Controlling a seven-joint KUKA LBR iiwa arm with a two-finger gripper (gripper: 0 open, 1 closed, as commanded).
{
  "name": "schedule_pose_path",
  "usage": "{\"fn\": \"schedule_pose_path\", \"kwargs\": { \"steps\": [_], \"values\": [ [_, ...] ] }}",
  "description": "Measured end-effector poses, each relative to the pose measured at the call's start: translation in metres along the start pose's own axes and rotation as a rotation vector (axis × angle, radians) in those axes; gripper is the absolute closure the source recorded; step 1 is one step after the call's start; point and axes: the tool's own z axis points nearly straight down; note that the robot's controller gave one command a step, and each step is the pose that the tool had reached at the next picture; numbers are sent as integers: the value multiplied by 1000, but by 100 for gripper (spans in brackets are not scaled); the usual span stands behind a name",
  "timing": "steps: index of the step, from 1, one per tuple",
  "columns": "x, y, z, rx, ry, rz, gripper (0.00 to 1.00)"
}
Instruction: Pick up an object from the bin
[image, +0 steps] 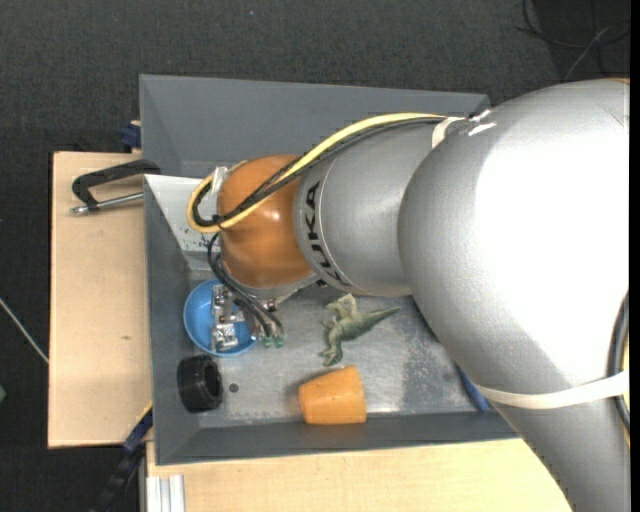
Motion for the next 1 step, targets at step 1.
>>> {"fn": "schedule_pose_path", "kwargs": {
  "steps": [1],
  "values": [
    [-2, -19, -83, -1, 1, -26, 100]
  ]
}}
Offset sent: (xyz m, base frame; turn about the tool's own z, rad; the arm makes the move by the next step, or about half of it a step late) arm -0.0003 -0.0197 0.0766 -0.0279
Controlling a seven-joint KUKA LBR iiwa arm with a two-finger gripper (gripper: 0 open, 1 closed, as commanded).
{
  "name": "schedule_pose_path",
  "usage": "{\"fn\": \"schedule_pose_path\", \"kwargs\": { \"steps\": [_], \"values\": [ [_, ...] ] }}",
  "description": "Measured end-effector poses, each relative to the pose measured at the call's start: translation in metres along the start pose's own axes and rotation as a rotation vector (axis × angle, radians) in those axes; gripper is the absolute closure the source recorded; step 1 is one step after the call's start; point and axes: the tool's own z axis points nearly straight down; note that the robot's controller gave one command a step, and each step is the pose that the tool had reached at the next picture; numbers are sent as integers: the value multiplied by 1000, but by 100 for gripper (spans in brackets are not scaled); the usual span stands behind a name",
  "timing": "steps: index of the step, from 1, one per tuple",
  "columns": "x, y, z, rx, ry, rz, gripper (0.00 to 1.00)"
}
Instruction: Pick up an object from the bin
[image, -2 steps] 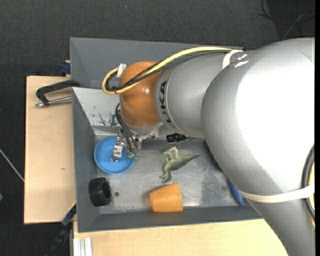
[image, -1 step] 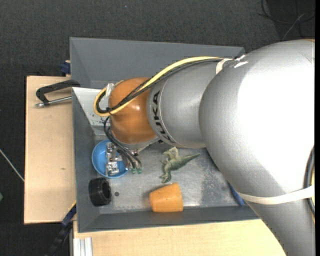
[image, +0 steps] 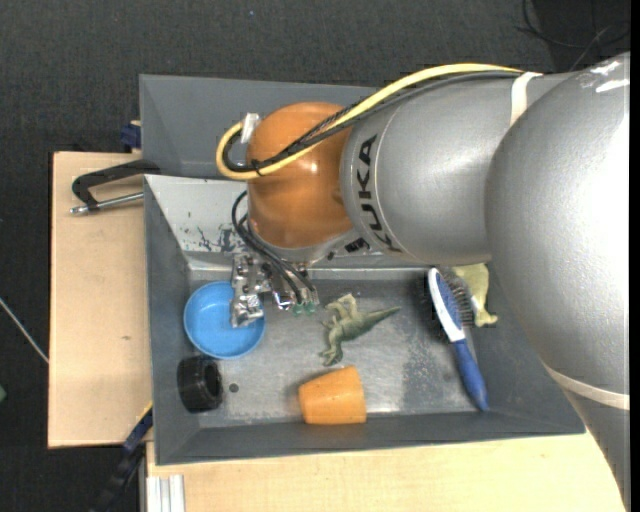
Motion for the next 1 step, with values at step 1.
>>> {"fn": "schedule_pose_path", "kwargs": {
  "steps": [1],
  "values": [
    [2, 1, 5, 1, 10, -1, 0]
  ]
}}
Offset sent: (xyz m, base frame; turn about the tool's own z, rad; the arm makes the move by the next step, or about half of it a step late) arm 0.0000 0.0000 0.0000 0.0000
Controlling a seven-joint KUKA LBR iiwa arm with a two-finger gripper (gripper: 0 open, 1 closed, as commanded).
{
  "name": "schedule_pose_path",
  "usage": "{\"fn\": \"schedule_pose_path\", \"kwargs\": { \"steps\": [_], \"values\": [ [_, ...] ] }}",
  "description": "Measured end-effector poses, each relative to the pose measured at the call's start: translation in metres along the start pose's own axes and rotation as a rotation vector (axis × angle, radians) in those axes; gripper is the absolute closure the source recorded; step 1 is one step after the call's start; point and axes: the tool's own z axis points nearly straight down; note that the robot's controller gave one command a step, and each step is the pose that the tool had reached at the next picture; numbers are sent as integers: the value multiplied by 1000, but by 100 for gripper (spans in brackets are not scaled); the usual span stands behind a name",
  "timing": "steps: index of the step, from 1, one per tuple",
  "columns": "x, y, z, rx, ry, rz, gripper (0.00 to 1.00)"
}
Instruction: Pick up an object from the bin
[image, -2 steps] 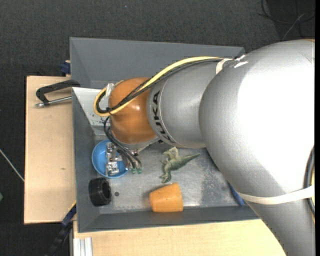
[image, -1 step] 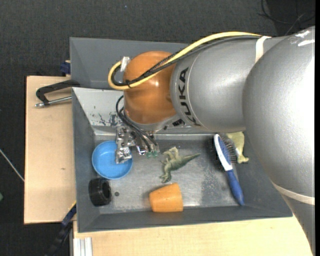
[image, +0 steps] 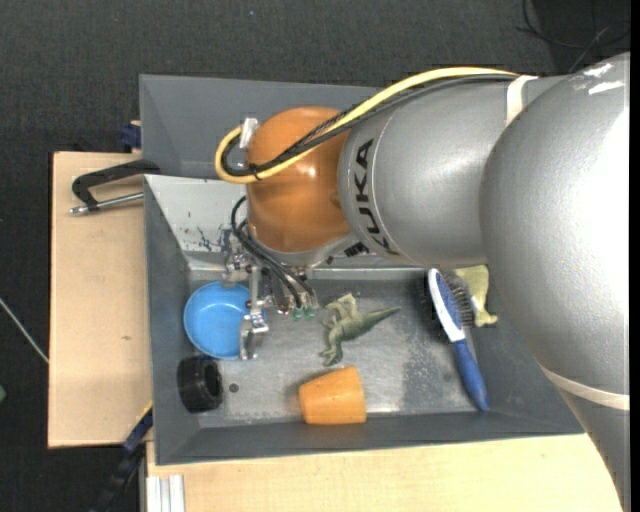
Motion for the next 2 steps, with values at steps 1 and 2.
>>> {"fn": "schedule_pose_path", "kwargs": {
  "steps": [1, 2],
  "values": [
    [-22, -13, 83, -4, -2, 55, 0],
    [-21, -9, 78, -9, 3, 51, 100]
  ]
}}
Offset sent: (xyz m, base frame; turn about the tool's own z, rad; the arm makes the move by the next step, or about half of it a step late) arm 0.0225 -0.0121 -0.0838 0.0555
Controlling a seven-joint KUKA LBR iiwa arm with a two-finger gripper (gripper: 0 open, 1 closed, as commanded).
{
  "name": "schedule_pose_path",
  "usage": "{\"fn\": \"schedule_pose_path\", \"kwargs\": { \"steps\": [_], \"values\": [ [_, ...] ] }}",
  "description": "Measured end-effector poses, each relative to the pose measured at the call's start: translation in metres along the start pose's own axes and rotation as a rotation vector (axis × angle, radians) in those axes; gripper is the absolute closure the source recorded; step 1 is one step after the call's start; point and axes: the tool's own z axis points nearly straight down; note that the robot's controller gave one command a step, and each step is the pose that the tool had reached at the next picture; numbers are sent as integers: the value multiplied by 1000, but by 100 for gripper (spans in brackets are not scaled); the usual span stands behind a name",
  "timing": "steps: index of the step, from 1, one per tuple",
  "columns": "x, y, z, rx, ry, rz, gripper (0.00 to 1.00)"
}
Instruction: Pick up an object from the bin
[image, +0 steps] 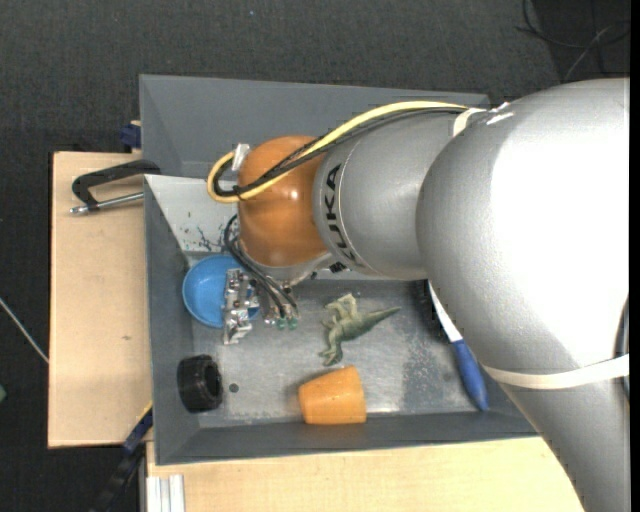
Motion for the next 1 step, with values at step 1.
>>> {"fn": "schedule_pose_path", "kwargs": {
  "steps": [1],
  "values": [
    [-12, -25, -11, 8, -13, -396, 100]
  ]
}}
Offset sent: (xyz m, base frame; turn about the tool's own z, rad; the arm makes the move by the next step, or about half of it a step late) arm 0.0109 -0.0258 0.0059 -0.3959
